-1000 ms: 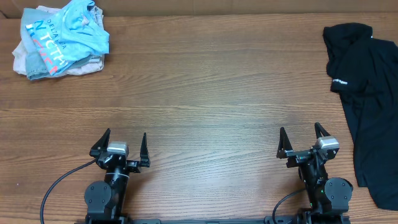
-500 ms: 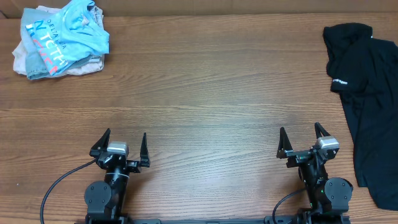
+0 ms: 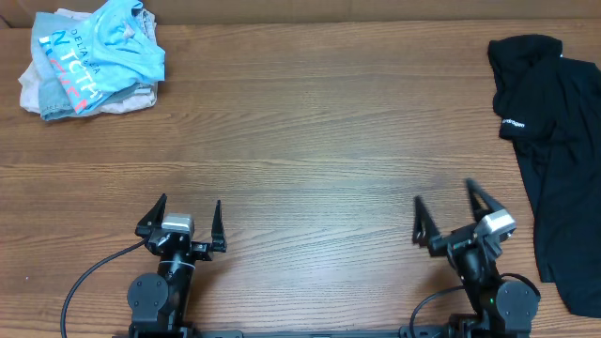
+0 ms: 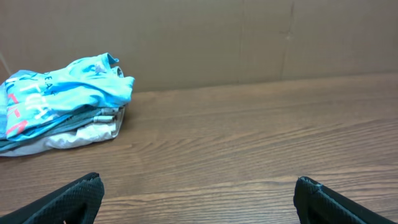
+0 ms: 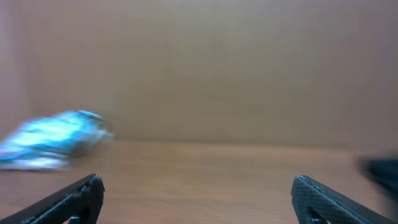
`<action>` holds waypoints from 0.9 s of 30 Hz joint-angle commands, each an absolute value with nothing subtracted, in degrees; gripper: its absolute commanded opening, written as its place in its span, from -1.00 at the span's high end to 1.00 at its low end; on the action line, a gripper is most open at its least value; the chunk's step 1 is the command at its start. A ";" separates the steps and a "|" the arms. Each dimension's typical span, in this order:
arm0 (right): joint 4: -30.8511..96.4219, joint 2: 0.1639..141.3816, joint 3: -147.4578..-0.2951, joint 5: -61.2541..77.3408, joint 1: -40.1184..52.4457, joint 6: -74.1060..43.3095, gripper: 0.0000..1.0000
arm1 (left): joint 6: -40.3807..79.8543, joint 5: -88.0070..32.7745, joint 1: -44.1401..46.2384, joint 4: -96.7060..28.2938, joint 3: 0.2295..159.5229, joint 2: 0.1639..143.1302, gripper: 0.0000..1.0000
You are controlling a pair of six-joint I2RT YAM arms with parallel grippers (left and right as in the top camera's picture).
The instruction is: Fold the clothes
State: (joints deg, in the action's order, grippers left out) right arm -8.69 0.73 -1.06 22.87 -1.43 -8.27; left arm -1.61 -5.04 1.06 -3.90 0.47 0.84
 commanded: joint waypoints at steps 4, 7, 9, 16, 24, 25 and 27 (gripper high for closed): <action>-19.86 0.16 -0.47 45.30 -1.13 -24.56 -1.00 | -1.08 -4.45 0.78 -4.05 0.27 0.25 -1.00; -25.58 0.16 -0.47 43.68 -1.19 -25.34 -1.00 | -1.08 -4.45 0.78 -4.05 0.27 0.25 -0.99; -26.92 0.16 -0.47 40.49 -1.19 -26.13 -1.00 | -1.08 -4.45 0.78 -4.05 0.27 0.25 -1.00; -27.16 0.56 -2.26 27.97 -1.19 -26.48 -1.00 | -1.08 -4.45 0.78 -4.05 0.27 0.25 -1.00; -25.23 12.53 -13.69 24.10 -1.19 -14.17 -1.00 | -1.08 -4.45 0.78 -4.05 0.27 0.25 -1.00; -24.36 15.16 -15.86 23.05 -1.19 -12.69 -1.00 | -1.08 -4.43 0.78 -4.05 0.27 0.25 -1.00; -22.09 21.12 -20.51 20.34 -1.19 -9.19 -1.00 | -1.08 -4.43 0.78 -4.05 0.27 0.25 -1.00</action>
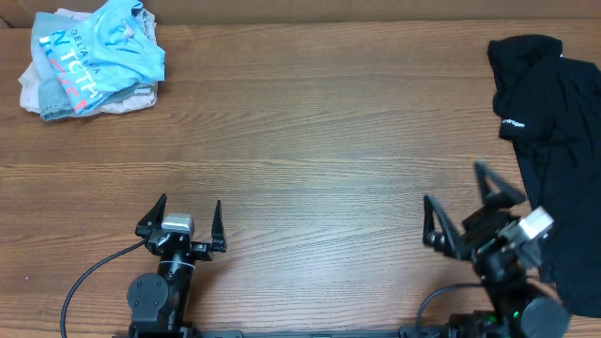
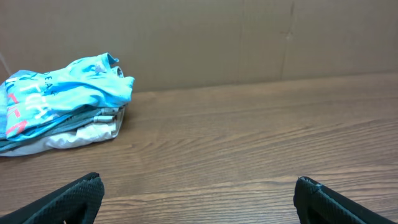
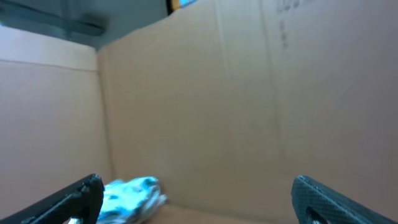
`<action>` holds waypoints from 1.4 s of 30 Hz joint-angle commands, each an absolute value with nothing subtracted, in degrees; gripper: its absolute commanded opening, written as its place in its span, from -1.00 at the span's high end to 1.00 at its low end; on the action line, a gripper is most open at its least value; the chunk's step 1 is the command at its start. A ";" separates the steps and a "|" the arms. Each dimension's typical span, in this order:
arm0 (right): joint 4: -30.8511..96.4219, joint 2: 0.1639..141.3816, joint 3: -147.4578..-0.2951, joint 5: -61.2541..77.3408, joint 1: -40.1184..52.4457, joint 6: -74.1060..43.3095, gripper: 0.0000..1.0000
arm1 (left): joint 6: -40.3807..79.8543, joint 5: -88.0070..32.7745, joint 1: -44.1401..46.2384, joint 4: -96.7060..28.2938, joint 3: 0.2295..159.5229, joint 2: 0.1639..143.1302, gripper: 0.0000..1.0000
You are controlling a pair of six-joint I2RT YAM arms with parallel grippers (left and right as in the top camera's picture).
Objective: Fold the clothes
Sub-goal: 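Reach the right gripper to the black T-shirt at right and grasp it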
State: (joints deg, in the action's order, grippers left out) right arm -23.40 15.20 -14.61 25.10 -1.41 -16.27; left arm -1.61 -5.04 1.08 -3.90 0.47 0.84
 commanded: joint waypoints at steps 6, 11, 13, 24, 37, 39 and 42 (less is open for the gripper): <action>-10.11 42.57 -37.56 9.65 -1.30 -0.54 -1.00 | -1.08 -4.45 0.78 -4.05 0.27 0.25 -1.00; 1.63 61.28 -53.34 -5.06 -1.37 3.77 -1.00 | -1.08 -4.45 0.78 -4.05 0.27 0.25 -0.99; 6.74 68.77 -59.70 -10.87 -1.89 6.11 -1.00 | -1.08 -4.45 0.78 -4.05 0.27 0.25 -1.00; 23.64 96.57 -76.47 -13.69 -8.88 6.04 -1.00 | -1.08 -4.45 0.78 -4.05 0.27 0.25 -0.99; 19.03 111.42 -76.47 -14.22 -15.77 6.04 -1.00 | -1.08 -4.45 0.78 -4.05 0.27 0.25 -1.00; 19.22 112.75 -76.47 -14.85 -15.94 6.04 -1.00 | -1.08 -4.45 0.78 -4.05 0.27 0.25 -0.99; 19.44 114.93 -76.47 -17.74 -15.90 6.83 -1.00 | -1.08 -4.45 0.78 -4.05 0.27 0.25 -1.00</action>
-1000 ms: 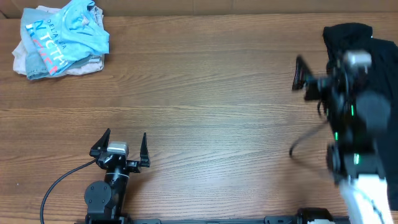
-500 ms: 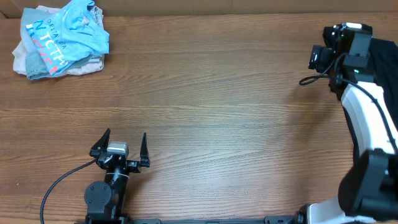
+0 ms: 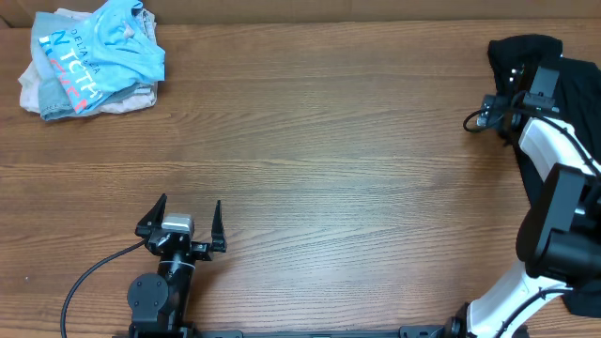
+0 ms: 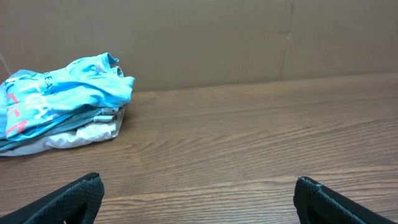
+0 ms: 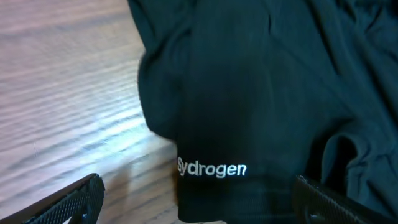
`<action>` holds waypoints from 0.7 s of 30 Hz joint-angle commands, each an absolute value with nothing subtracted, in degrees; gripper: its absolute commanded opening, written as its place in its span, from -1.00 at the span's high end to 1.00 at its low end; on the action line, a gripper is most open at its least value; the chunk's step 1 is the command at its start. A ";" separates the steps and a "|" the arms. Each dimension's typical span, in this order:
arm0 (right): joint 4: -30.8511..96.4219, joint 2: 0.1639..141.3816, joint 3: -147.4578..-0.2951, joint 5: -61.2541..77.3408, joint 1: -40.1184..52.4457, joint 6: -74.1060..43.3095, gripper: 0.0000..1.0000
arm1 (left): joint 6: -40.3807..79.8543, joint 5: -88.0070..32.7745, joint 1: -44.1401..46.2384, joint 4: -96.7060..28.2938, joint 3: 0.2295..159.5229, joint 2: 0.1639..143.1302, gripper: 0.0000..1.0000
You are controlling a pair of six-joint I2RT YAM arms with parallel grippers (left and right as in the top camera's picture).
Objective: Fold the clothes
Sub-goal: 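Reach the right gripper to the black T-shirt at right and grasp it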
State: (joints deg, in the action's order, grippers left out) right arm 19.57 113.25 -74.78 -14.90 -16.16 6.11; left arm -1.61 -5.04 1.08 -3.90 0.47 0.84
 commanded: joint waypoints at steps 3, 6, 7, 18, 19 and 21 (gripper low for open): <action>19.64 117.10 -76.47 -20.73 -15.38 9.69 -1.00 | -1.08 -4.45 0.78 -4.05 0.27 0.25 -1.00; 19.40 119.24 -76.47 -25.47 -14.96 10.94 -1.00 | -1.08 -4.45 0.78 -4.05 0.27 0.25 -1.00; 19.31 119.79 -76.47 -26.68 -14.96 10.94 -1.00 | -1.08 -4.45 0.78 -4.05 0.27 0.25 -0.99; 16.80 121.54 -76.47 -28.29 -15.18 10.94 -0.19 | -1.08 -4.45 0.78 -4.05 0.27 0.25 -1.00; 16.47 121.54 -76.47 -28.27 -15.18 10.94 -0.01 | -1.08 -4.45 0.78 -4.05 0.27 0.25 -1.00; 16.10 121.54 -76.47 -28.27 -15.18 10.94 0.30 | -1.08 -4.45 0.78 -4.05 0.27 0.25 -1.00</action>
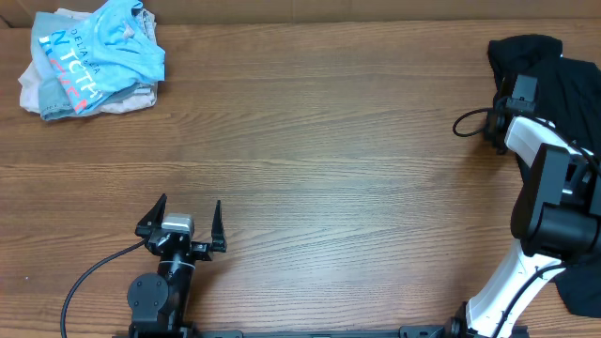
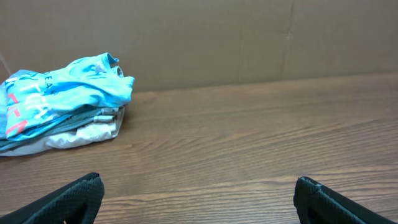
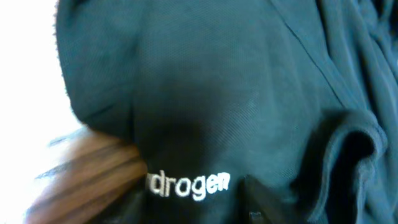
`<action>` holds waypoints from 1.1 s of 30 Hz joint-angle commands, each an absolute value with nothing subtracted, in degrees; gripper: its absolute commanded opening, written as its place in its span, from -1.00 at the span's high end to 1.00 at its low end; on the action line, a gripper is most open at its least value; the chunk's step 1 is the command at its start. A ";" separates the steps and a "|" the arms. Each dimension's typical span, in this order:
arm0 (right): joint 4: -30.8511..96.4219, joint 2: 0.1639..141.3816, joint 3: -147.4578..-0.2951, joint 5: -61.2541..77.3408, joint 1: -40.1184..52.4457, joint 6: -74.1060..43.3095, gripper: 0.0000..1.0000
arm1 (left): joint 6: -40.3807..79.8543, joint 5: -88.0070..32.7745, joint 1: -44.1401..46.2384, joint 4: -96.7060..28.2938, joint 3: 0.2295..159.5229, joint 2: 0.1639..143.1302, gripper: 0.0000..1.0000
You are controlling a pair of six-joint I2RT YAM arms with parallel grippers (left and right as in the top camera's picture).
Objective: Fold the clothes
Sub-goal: 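Reach the right gripper to the black T-shirt at right and grasp it, then lift the black T-shirt with the right gripper and drag it leftward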
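A black shirt with white lettering lies crumpled at the table's right edge. My right gripper is down on its left fold. In the right wrist view the shirt fills the frame, and the right gripper has its jaws about half closed around the lettered fold. One finger shows; the other is lost against the dark cloth. My left gripper rests open at the near left of the table, seen also as the left gripper, with nothing between its fingers.
A stack of folded clothes topped by a light blue shirt sits at the far left corner, also seen as the stack. A cardboard wall runs along the back of the wooden table.
My right gripper has dropped closer onto the black shirt's lettered fold, and its jaws have narrowed from wide open to about half. The left arm has not moved.
Both grippers stood open at the near edge of the table. Then the right one had lifted and turned toward the right. Later it hung wide open over the black shirt's lettering, and now it presses into that fold with narrowed jaws.
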State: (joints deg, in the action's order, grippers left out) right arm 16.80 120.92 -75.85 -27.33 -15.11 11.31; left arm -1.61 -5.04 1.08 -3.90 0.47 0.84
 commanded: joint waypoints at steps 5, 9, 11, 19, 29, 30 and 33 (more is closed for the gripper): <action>15.99 121.40 -76.90 -29.43 -15.11 10.46 0.83 | -1.08 -4.45 0.78 -4.05 0.27 0.25 -0.99; 17.54 120.01 -78.63 -30.70 -15.00 8.14 0.92 | -1.08 -4.45 0.78 -4.05 0.27 0.25 -1.00; 18.90 118.41 -80.09 -31.75 -15.03 5.34 0.92 | -1.08 -4.45 0.78 -4.05 0.27 0.25 -1.00; 20.32 104.64 -85.38 -27.53 -14.33 -0.23 0.92 | -1.08 -4.45 0.78 -4.05 0.27 0.25 -1.00; 17.98 86.30 -86.35 -16.78 -0.99 1.69 0.92 | -1.08 -4.45 0.78 -4.05 0.27 0.25 -0.99; 17.23 85.32 -86.35 -14.17 1.67 1.69 0.92 | -1.08 -4.45 0.78 -4.05 0.27 0.25 -1.00; 14.94 84.53 -86.35 -9.04 9.21 1.37 0.92 | -1.08 -4.43 0.78 -4.05 0.27 0.25 -0.99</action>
